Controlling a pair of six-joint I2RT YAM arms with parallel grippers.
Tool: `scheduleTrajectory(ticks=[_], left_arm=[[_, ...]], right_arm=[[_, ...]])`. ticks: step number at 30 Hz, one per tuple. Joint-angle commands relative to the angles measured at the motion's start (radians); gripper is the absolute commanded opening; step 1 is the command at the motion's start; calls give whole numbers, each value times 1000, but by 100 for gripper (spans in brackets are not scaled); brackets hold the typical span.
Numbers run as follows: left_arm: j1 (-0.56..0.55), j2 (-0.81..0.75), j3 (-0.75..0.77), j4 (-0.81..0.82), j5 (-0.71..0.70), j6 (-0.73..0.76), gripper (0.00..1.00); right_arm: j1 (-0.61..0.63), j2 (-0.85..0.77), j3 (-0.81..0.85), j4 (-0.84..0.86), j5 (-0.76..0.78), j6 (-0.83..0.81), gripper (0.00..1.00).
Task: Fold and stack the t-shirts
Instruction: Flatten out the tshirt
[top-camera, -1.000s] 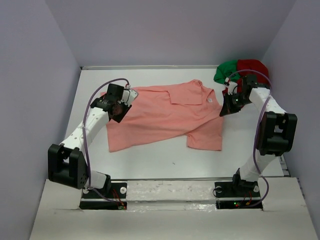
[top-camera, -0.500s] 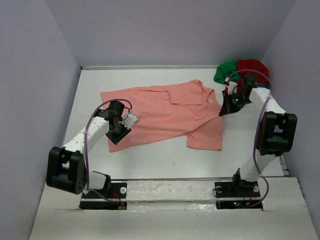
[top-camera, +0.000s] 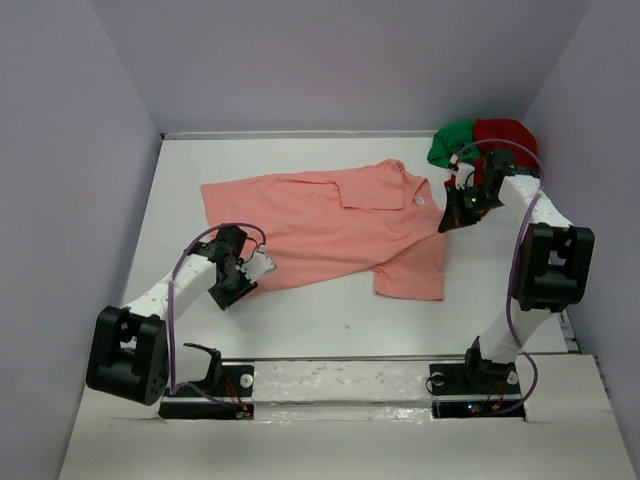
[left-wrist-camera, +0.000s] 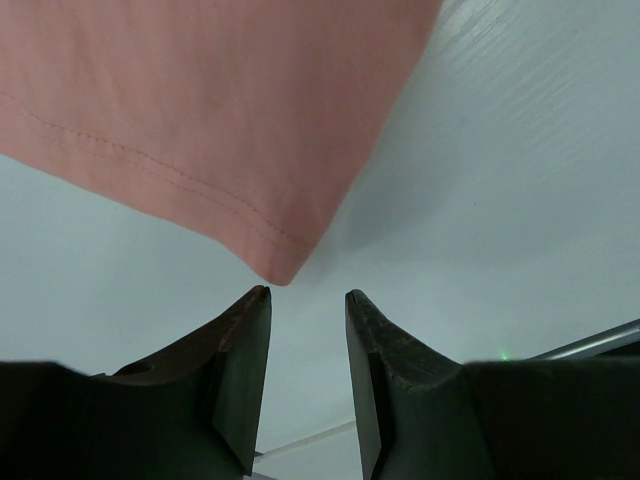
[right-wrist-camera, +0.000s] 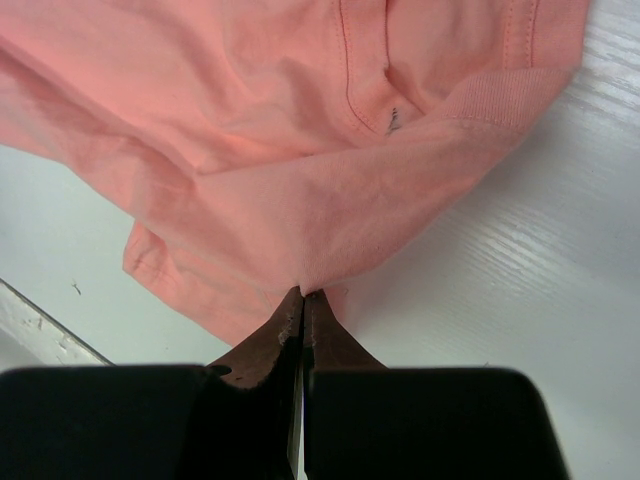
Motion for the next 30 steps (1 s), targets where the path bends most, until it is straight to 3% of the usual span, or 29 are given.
scheduleTrajectory(ticks=[1, 19, 21, 22, 23, 24, 25, 30], left_arm=[[1, -26, -21, 35, -32, 67, 46], [1, 100, -53, 120, -5, 96, 45], [1, 112, -58, 138, -8, 92, 37], [1, 126, -59, 143, -17, 87, 25], [-1, 132, -59, 160, -23, 81, 19], [1, 136, -56, 166, -29, 66, 5], [1, 139, -50, 170, -31, 57, 0], [1, 20, 92, 186, 1, -16, 0]], right_arm=[[-5, -43, 19, 4, 6, 6, 0], [-5, -49, 21, -8, 32, 12, 0], [-5, -50, 22, -10, 32, 12, 0], [-5, -50, 22, -10, 32, 12, 0], [-5, -50, 24, -11, 32, 12, 0], [-5, -52, 25, -13, 30, 10, 0], [-5, -52, 27, -17, 30, 9, 0], [-5, -46, 39, -31, 30, 1, 0]])
